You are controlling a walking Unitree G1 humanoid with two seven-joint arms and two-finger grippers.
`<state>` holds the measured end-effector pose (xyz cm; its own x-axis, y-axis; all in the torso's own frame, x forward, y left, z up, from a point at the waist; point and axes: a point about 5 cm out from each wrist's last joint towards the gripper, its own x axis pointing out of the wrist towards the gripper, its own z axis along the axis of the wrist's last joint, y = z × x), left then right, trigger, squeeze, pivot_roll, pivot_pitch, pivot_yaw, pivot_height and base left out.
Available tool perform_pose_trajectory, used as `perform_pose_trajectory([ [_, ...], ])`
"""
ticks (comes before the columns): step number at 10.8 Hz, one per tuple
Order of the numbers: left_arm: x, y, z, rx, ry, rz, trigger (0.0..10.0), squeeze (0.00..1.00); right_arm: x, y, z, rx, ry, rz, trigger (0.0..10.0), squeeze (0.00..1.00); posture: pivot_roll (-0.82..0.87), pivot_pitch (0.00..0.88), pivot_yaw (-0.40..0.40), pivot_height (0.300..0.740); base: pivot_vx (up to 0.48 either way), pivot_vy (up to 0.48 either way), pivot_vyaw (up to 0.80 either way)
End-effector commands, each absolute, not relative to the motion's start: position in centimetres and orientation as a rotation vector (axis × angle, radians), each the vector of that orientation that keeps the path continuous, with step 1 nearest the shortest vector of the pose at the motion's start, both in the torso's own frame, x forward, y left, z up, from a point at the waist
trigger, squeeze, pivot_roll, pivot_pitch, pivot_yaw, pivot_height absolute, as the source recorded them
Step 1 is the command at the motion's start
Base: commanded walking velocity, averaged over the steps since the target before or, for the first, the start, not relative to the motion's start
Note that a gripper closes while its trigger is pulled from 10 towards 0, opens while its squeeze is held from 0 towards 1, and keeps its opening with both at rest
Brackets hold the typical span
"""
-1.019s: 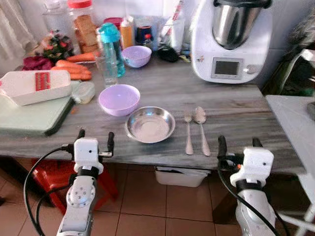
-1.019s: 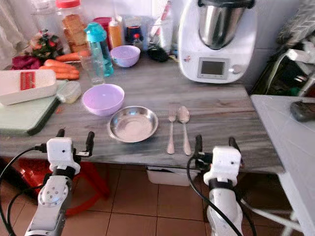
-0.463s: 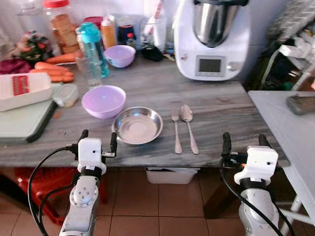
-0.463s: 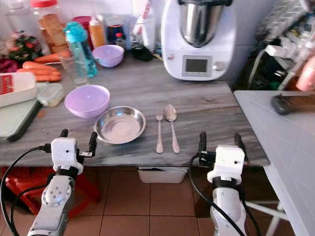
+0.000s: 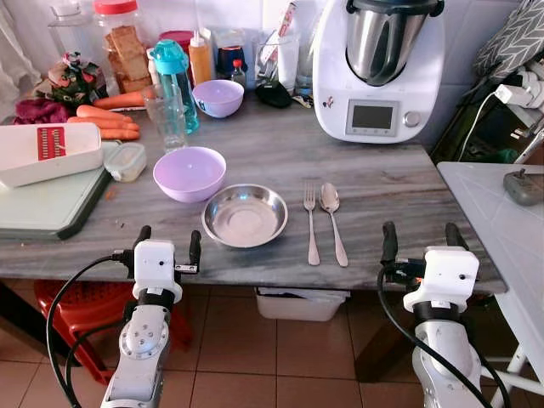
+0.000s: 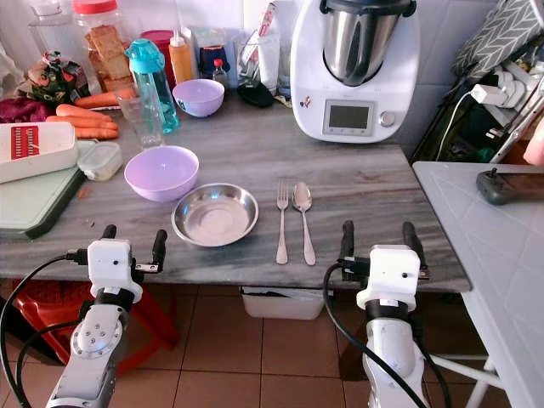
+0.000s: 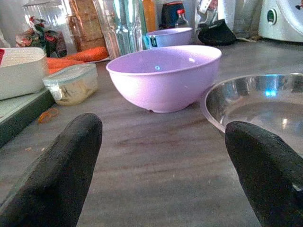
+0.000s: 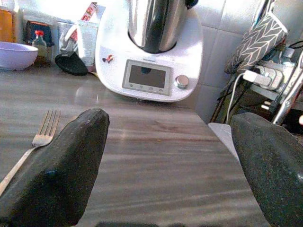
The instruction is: Setting the table
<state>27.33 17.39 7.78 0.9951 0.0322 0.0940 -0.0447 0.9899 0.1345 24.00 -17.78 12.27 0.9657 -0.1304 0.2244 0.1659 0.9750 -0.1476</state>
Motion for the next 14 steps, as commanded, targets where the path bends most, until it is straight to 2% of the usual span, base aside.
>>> perform_pose_trajectory([
  [1, 27.38, 17.48, 7.64, 0.151, -0.08, 0.036, 10.0, 0.0, 24.01, -17.99, 12.27, -0.165, -0.218, -0.165, 10.0, 0.0, -0.03, 0.0, 0.023, 0.74, -0.334, 0.0, 0.0],
  [14, 27.77, 17.07, 7.76, 0.169, -0.077, 0.004, 10.0, 0.0, 24.07, -17.37, 12.0, -0.145, -0.216, -0.164, 10.0, 0.0, -0.04, 0.0, 0.046, 0.74, -0.362, 0.0, 0.0],
])
